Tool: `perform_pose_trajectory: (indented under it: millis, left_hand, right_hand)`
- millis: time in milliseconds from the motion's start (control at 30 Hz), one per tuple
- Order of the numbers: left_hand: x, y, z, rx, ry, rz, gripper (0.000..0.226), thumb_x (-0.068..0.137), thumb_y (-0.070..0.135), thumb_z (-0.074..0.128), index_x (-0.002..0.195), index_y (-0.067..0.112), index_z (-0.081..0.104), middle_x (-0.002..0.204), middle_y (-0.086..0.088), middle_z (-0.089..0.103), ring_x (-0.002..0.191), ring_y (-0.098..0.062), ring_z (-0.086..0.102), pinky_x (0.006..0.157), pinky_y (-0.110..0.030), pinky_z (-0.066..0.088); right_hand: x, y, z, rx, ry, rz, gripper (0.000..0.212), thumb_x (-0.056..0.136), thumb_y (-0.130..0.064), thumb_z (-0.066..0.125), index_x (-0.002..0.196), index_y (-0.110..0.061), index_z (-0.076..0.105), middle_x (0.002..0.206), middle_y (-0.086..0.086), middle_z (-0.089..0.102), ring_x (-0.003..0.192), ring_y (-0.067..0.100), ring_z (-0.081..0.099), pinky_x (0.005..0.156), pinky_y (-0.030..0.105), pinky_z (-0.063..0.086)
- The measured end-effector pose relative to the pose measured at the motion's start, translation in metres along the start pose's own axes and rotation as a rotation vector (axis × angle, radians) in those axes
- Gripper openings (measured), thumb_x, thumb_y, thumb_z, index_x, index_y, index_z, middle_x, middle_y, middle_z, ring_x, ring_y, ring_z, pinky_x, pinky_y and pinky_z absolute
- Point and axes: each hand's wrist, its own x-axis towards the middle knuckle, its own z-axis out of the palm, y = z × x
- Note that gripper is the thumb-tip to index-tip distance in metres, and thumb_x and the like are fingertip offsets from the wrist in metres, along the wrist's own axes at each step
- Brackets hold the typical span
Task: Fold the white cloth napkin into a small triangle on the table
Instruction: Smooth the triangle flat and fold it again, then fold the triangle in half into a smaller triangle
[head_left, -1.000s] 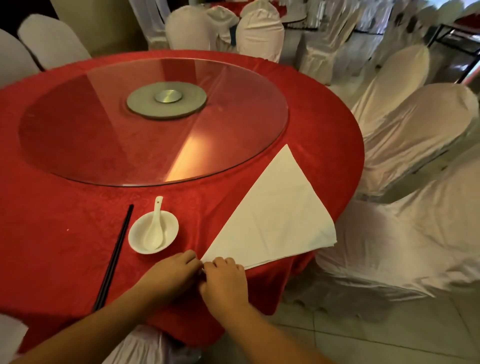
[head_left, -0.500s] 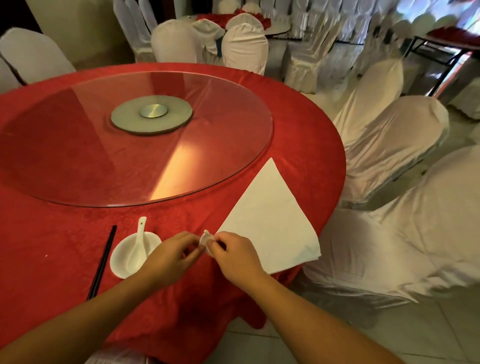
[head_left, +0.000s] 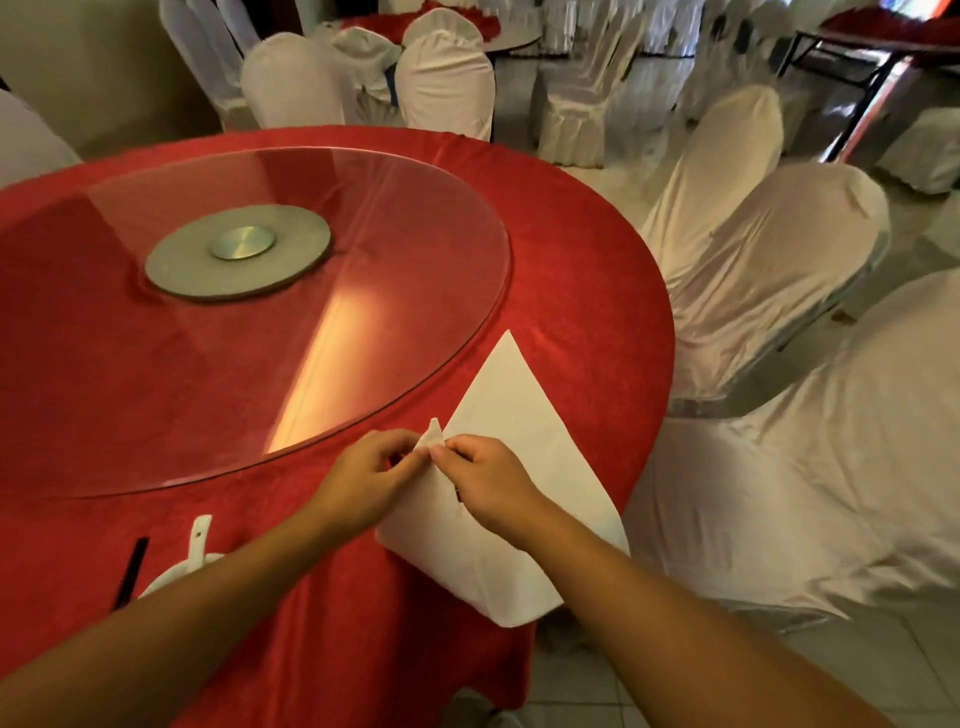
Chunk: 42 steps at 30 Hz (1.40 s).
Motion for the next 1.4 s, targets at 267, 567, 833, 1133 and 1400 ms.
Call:
perform_pose_trajectory:
  millis: [267,567,833,1133,1400]
  left_hand:
    - [0.1,-0.011,0.041,-0.078,-0.016,-0.09,0.018,0.095,0.027,0.055,0.085,0.022,0.069,0.081,0.006,0.067,0.074,-0.004,0.059,0.067,-0.027,0.047]
    - [0.182,-0.037,0.097,-0.069,0.068,-0.206,0.026,0.095,0.035,0.052,0.084,0.016,0.065,0.081,-0.008,0.066,0.071,-0.016,0.058,0.067,-0.043,0.048]
    - [0.206,-0.056,0.116,0.127,0.121,-0.195,0.029,0.095,0.036,0.049,0.077,0.019,0.065,0.077,-0.001,0.063,0.072,-0.018,0.057,0.061,-0.035,0.041]
    - [0.24,-0.059,0.121,0.251,0.142,-0.149,0.029,0.094,0.036,0.047,0.081,0.019,0.067,0.075,0.0,0.065,0.072,-0.02,0.058,0.061,-0.038,0.044]
    - [0.266,-0.064,0.123,0.382,0.19,-0.196,0.034,0.094,0.044,0.043,0.086,0.021,0.067,0.081,0.0,0.067,0.076,-0.024,0.061,0.06,-0.035,0.045]
  right_hand:
    - [0.075,0.034,-0.05,0.214,0.029,0.195,0.034,0.082,-0.041,0.061,0.073,-0.009,0.058,0.074,0.022,0.049,0.068,0.024,0.047,0.062,0.04,0.041]
    - [0.068,0.081,-0.082,0.109,0.042,0.43,0.015,0.075,-0.022,0.063,0.084,-0.014,0.072,0.079,0.002,0.075,0.071,0.02,0.071,0.064,0.037,0.057]
    - [0.013,0.097,-0.094,-0.031,-0.007,0.495,0.013,0.073,-0.022,0.069,0.086,-0.021,0.071,0.081,-0.009,0.074,0.069,0.004,0.067,0.061,0.02,0.05]
    - [-0.043,0.115,-0.113,-0.127,0.129,0.539,0.038,0.073,-0.03,0.077,0.089,-0.057,0.055,0.068,-0.042,0.062,0.077,-0.024,0.057,0.065,0.0,0.042]
    - [-0.062,0.145,-0.114,-0.44,0.365,0.382,0.059,0.058,-0.004,0.09,0.07,-0.055,0.065,0.067,-0.019,0.067,0.07,-0.004,0.064,0.071,0.006,0.043]
